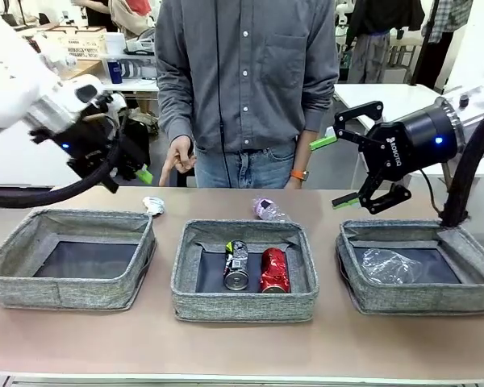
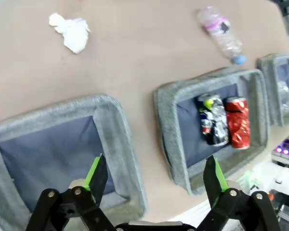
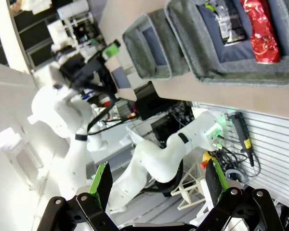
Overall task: Sort the waste into the appropriate baskets.
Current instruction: Pick up the waste item pointed out by the person.
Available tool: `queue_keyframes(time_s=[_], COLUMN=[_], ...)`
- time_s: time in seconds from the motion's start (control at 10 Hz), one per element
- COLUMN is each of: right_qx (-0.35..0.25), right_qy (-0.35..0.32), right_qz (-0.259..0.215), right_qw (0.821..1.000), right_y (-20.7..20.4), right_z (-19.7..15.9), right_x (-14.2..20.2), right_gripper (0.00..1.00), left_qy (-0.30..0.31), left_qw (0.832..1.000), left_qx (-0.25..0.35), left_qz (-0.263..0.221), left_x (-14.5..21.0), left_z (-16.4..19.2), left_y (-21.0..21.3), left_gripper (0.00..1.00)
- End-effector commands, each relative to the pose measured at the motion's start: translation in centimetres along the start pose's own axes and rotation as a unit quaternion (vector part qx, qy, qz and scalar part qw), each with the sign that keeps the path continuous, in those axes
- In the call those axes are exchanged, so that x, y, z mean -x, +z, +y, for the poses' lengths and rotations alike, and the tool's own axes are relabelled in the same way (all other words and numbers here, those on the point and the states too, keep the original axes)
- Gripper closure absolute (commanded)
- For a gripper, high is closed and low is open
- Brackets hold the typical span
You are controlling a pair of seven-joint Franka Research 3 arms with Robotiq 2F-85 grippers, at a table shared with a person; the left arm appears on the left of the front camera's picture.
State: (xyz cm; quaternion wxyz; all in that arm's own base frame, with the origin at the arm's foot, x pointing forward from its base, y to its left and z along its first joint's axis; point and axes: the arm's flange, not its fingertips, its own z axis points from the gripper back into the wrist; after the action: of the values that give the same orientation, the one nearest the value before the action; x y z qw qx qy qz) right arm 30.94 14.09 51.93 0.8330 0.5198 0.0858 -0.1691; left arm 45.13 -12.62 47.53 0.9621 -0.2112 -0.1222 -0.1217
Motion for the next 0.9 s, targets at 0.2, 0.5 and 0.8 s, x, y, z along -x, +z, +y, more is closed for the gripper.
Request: queue_keyframes(time_s=[0.2,0.5,0.8], right_qx=[-0.004,-0.004,-0.004], right_qy=[0.007,0.007,0.007], right_qz=[0.002,0.002,0.002], right_qw=[1.000,1.000,1.000], right_y=[0.2,0.2,0.2], right_z=[0.3,0.3,0.3], right_x=[-0.1,-0.1,-0.1], right_gripper=[0.00,0.00,0.00], left_qy=[0.045,0.027,0.013], left_qw=[0.994,0.989,0.981], left_qx=[-0.084,-0.125,-0.174], left_qz=[0.047,0.071,0.085], left_x=[-7.6,-10.2,-12.1], left_z=[2.4,3.7,5.3], left_y=[-5.4,-9.8,-14.2], left_gripper=[0.00,0.00,0.00])
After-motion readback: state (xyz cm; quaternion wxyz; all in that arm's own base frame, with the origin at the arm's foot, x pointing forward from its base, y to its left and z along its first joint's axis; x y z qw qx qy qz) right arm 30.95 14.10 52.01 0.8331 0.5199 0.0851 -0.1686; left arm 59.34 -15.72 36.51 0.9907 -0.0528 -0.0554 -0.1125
